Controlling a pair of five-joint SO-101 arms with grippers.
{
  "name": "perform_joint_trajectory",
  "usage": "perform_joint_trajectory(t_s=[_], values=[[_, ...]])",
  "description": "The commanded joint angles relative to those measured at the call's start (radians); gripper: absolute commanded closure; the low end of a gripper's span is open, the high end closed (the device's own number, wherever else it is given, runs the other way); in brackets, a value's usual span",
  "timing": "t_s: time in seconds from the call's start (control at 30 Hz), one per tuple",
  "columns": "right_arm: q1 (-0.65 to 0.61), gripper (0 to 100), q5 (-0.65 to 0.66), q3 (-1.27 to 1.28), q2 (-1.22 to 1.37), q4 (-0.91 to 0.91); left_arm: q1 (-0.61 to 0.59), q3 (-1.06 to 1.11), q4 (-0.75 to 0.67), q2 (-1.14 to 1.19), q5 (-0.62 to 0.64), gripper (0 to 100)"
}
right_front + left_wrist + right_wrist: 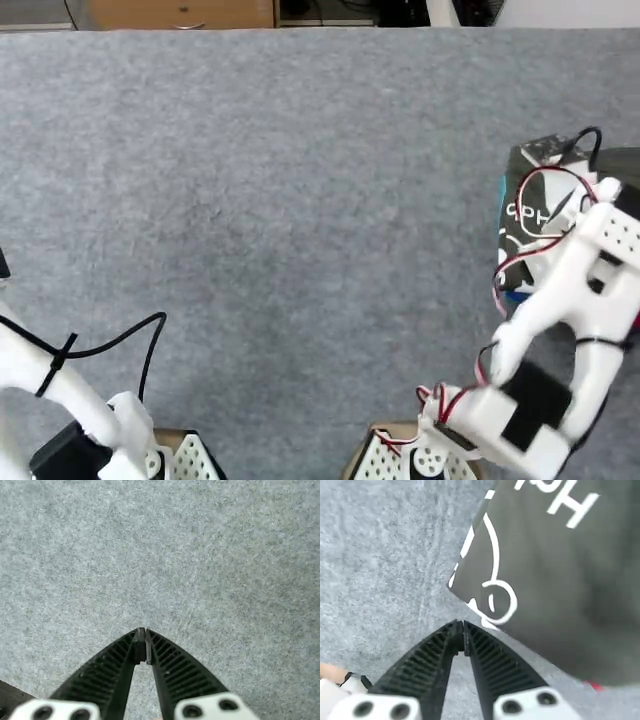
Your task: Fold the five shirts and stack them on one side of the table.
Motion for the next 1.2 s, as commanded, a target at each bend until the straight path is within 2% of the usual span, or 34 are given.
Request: perform_joint_trajectory(t_s=[0.0, 0.17, 0.27, 0.37, 0.47, 0.6, 0.93, 1.17], values=[[-0.033, 99.4, -0.008, 0.004, -0.142, 0.037, 0.006, -0.003, 0.011, -0.027, 0.003, 98], [-0.090, 99.4, -0.009, 0.005, -0.297, 0.098, 0.015, -0.006, 0.011, -0.056, 0.003, 98], [-0.120, 99.5, -0.028, 0.005, -0.380, 0.112, 0.086, 0.000, 0.011, -0.119, 0.003, 98], [-0.148, 99.5, -0.144, 0.005, -0.456, 0.115, 0.192, 0.000, 0.011, -0.202, 0.017, 98], [-0.180, 99.5, -0.284, 0.005, -0.513, 0.114, 0.296, 0.002, 0.011, -0.252, 0.121, 98], [-0.203, 99.4, -0.368, 0.005, -0.568, 0.114, 0.410, 0.029, 0.011, -0.268, 0.212, 98], [-0.206, 99.4, -0.370, 0.007, -0.650, 0.167, 0.554, 0.032, 0.011, -0.271, 0.307, 98], [-0.203, 99.4, -0.370, 0.007, -0.656, 0.267, 0.631, 0.017, 0.011, -0.271, 0.477, 98]])
